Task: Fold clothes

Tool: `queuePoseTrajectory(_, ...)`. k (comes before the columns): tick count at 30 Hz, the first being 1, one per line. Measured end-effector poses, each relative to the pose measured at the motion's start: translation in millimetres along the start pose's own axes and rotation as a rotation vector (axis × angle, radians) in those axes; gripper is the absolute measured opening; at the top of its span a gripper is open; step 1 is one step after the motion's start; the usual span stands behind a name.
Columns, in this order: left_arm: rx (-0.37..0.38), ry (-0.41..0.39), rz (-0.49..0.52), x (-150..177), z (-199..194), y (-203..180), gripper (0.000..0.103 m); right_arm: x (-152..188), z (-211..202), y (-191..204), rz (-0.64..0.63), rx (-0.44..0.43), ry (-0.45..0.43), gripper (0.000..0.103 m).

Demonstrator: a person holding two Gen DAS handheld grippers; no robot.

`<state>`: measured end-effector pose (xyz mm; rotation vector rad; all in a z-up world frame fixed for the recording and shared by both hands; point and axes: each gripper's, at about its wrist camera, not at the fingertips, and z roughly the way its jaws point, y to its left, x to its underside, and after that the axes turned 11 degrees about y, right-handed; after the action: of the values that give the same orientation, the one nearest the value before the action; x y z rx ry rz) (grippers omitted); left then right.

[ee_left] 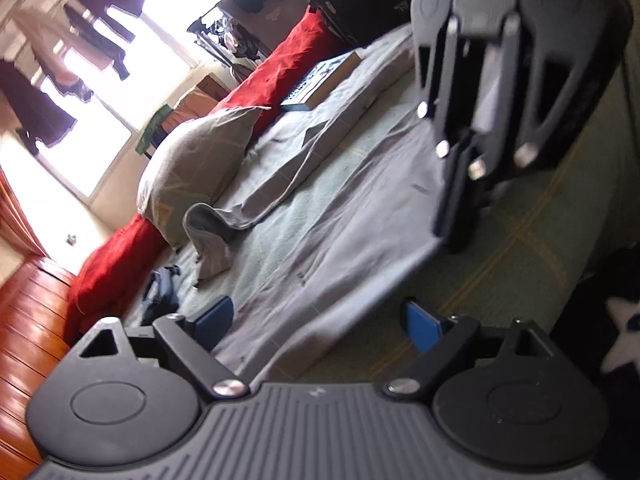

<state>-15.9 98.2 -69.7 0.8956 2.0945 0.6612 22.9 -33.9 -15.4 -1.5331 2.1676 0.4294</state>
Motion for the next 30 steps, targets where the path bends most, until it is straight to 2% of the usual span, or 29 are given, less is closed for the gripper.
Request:
queuePoseTrajectory(3,-0.065,-0.018,0.066,0.1,3.9,-7.5,0.091,2.5,-2.7,5.5,0.007,-0.022,0.006,0.005)
queuePoseTrajectory(6,-0.154,-0.039,0.182,3.2,5.9,-19.1,0.091,8.5,-6.9,10.4,0.010,0.030,0.001,0.013)
queuePoseTrajectory(9,-0.252,-0.057,0.306,7.4,8.0,-32.5,0.090,16.3,-9.3,18.5,-0.011,0.126,0.006,0.033)
queuePoseTrajectory(10,-0.262,-0.064,0.326,7.5,7.7,-35.7,0.089,18.8,-9.8,21.4,-0.020,0.160,0.009,0.043)
queuePoseTrajectory(11,-0.267,-0.071,0.342,7.2,7.4,-38.5,0.087,21.3,-9.3,24.9,-0.033,0.195,0.014,0.047)
queuePoseTrajectory(13,-0.272,-0.088,0.367,5.9,6.1,-44.4,0.076,25.5,-5.3,34.2,-0.074,0.259,0.030,0.047)
queuePoseTrajectory(15,-0.267,-0.100,0.393,3.7,5.3,-51.4,0.064,27.7,-0.1,44.1,-0.114,0.284,0.041,0.047)
queuePoseTrajectory(16,-0.248,-0.091,0.417,4.2,5.6,-54.1,0.053,28.2,2.1,48.1,-0.130,0.289,0.045,0.047)
queuePoseTrajectory(18,-0.204,-0.069,0.467,5.6,6.2,-59.1,0.040,29.0,2.3,53.3,-0.149,0.288,0.039,0.047)
queuePoseTrajectory(19,-0.189,-0.062,0.478,7.6,5.8,-59.3,0.038,29.2,1.6,55.3,-0.156,0.286,0.033,0.047)
queuePoseTrajectory(21,-0.180,-0.046,0.449,13.7,5.6,-51.7,0.040,29.8,-2.8,55.1,-0.148,0.289,0.016,0.047)
queuePoseTrajectory(23,-0.189,-0.022,0.389,20.7,6.4,-39.6,0.048,30.6,-9.2,51.3,-0.121,0.291,-0.003,0.051)
queuePoseTrajectory(25,-0.245,0.006,0.365,29.9,13.2,-30.8,0.063,32.5,-15.5,46.4,-0.084,0.285,-0.026,0.054)
queuePoseTrajectory(27,-0.288,0.021,0.373,38.7,21.7,-26.1,0.066,34.7,-20.3,41.6,-0.044,0.276,-0.044,0.055)
queuePoseTrajectory(29,-0.278,0.020,0.316,39.9,24.5,-17.1,0.068,36.6,-23.7,37.7,-0.006,0.274,-0.057,0.055)
queuePoseTrajectory(30,-0.271,0.019,0.285,40.2,25.6,-12.5,0.073,37.6,-25.1,36.0,0.009,0.274,-0.061,0.055)
